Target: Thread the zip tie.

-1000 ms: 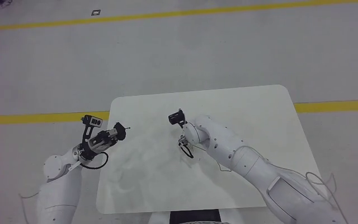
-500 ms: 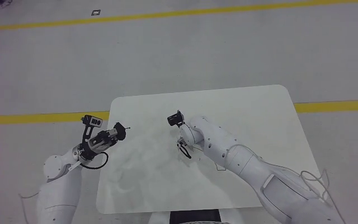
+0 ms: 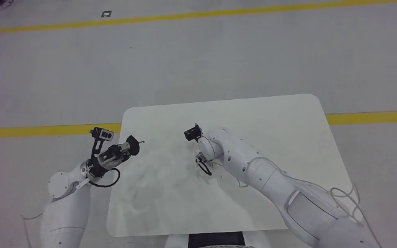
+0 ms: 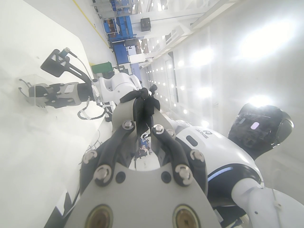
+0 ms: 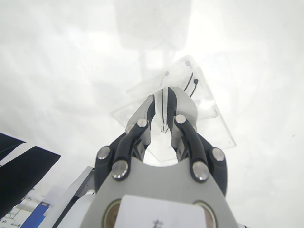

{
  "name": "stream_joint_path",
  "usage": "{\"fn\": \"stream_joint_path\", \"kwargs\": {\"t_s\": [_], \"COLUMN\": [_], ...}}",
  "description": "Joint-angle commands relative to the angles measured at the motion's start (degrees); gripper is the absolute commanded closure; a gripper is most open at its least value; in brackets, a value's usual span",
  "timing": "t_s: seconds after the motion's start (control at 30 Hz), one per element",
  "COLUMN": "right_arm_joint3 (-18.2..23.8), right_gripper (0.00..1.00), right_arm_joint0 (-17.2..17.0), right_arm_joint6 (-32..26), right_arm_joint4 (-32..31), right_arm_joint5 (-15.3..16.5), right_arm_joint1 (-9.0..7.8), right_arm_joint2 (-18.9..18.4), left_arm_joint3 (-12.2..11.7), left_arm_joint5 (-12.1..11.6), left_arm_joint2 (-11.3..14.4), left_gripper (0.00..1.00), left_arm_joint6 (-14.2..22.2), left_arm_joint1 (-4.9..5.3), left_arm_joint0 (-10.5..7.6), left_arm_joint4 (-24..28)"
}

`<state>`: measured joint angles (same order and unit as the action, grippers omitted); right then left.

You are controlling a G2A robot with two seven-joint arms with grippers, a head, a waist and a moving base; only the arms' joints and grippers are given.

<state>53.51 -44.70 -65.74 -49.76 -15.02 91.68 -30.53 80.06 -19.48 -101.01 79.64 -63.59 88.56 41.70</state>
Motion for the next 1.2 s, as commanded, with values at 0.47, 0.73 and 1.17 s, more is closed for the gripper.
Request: {"fn": "stream_joint_path", "kwargs": {"t_s": [0.47,0.73,1.17], "right_arm_joint3": [-4.27,-2.99,6.58], "right_gripper": [1.0,1.0,1.0], "right_arm_joint0": [1.42,1.46,-3.39], "right_arm_joint6": [0.34,-0.2,-1.28], "right_arm_joint4": [-0.37,-0.81,2.57], "right_arm_joint5": [0.76,0.4,5.5], "right_arm_joint1": [2.11,1.86,-2.69], "right_arm_joint2": [0.17,-1.77,-13.0], "left_arm_joint3": [0.0,0.0,0.0], "left_arm_joint5": [0.0,0.0,0.0], "left_arm_joint2": [0.0,0.0,0.0], "left_gripper": [1.0,1.0,1.0], "left_arm_joint6": [0.0,0.0,0.0], "left_arm_joint1": [0.0,0.0,0.0], "left_arm_joint0": [0.0,0.0,0.0], "left_arm_joint4": [0.0,0.0,0.0]}}
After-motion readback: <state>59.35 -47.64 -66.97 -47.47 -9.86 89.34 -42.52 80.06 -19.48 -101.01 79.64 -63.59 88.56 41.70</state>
